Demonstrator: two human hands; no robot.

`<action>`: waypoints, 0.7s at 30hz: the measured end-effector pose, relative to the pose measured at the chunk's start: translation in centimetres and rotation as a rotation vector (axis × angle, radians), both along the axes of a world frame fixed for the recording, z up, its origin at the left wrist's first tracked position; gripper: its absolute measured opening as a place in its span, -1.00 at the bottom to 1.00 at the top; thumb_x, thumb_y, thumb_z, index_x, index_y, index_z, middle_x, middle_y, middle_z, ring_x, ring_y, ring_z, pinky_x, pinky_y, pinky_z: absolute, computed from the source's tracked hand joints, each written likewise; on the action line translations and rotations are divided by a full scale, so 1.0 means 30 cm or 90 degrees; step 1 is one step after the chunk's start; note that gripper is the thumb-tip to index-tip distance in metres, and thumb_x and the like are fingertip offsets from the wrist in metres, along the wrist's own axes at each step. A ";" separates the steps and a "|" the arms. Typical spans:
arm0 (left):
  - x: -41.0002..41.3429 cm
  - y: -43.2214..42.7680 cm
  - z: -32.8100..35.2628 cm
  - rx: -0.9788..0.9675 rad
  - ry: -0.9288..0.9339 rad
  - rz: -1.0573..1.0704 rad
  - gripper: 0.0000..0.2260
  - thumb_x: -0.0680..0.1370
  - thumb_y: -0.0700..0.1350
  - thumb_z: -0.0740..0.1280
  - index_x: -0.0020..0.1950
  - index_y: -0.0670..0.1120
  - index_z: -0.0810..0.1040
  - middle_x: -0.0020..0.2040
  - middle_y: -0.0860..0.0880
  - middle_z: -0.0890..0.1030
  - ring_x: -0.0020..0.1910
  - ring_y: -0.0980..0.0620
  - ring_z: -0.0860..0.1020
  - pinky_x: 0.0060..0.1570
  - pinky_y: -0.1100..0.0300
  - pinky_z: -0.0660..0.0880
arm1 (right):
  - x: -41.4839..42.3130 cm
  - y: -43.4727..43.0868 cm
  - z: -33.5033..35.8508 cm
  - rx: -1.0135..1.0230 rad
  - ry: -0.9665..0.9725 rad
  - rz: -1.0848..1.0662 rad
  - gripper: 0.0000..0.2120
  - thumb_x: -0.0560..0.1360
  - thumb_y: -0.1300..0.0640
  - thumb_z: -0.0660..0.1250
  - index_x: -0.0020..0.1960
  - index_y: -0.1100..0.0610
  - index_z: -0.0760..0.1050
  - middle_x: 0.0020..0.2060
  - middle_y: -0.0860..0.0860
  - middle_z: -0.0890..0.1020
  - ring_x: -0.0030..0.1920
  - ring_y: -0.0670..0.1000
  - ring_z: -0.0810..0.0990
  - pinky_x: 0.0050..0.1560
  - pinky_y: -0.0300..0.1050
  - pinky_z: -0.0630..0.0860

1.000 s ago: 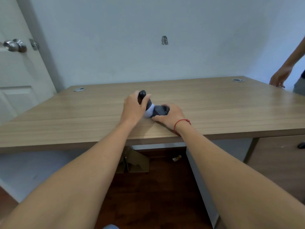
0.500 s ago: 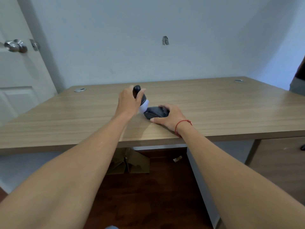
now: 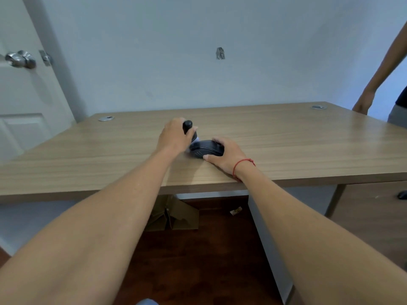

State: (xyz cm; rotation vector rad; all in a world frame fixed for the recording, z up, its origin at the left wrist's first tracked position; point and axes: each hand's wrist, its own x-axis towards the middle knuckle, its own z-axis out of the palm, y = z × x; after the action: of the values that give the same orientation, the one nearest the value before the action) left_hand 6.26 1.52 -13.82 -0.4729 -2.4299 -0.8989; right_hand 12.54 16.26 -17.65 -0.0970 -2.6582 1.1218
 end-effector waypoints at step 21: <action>-0.027 -0.001 0.050 -0.162 -0.106 0.029 -0.68 0.57 -0.02 0.30 -0.27 -0.23 0.45 -0.21 -0.26 0.57 -0.08 -0.26 0.56 -0.24 0.12 0.34 | 0.008 -0.040 0.025 0.017 -0.016 -0.095 -0.53 0.56 -0.13 0.18 0.37 0.08 0.45 0.29 0.08 0.55 0.30 0.14 0.49 0.33 0.10 0.42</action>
State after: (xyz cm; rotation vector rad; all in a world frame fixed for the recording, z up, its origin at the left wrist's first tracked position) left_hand 5.44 1.48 -12.33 -0.4463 -2.7130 -0.6338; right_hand 12.79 15.06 -16.91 -0.3004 -2.6370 1.0438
